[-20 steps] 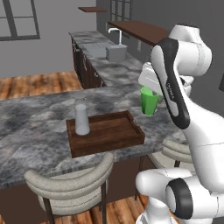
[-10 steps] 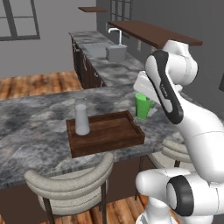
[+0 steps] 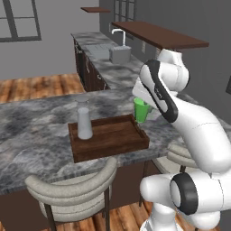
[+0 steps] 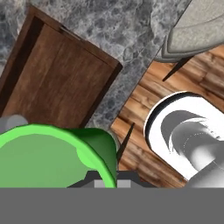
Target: There is a tray on the dining counter. Grab the cup, mug, and pitcher and place them on the tray. The pitcher may be placed next to the tray if it cannot fit the tray.
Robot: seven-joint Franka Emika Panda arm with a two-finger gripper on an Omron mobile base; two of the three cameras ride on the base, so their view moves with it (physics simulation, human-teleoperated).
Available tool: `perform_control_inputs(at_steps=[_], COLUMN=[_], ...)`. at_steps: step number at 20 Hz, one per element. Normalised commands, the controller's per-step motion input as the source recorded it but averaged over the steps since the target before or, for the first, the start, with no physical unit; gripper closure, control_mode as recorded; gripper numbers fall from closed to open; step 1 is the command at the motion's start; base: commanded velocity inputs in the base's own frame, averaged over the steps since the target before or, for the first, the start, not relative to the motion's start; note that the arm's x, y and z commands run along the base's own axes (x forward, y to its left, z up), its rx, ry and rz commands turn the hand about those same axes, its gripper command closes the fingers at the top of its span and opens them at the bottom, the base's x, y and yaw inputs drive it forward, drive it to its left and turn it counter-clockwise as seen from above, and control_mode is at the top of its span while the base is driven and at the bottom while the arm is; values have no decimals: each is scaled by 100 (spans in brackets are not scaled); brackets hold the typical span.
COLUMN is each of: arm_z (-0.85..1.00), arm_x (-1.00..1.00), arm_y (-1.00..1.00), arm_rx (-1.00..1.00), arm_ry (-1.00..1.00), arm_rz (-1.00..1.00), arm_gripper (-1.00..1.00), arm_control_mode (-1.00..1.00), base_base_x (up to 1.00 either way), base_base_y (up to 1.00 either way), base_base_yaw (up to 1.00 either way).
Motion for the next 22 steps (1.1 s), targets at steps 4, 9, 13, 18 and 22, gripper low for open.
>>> perform_control_inputs(at_steps=[4,9,13,18,22], arm_z=[-41,-27,-29,-35,-38], arm_x=[28,19,28,22,12], arm_y=[0,0,0,0,0], arm_rx=[0,0,0,0,0], arm_ry=[9,16,6,0,-1], arm_rz=[0,0,0,0,0], arm_gripper=[100,100,100,100,100], arm_control_mode=[-100,-100,-100,-100,-100], base_base_x=[0,0,0,0,0], base_base_y=[0,0,0,0,0], base_base_yaw=[0,0,0,0,0])
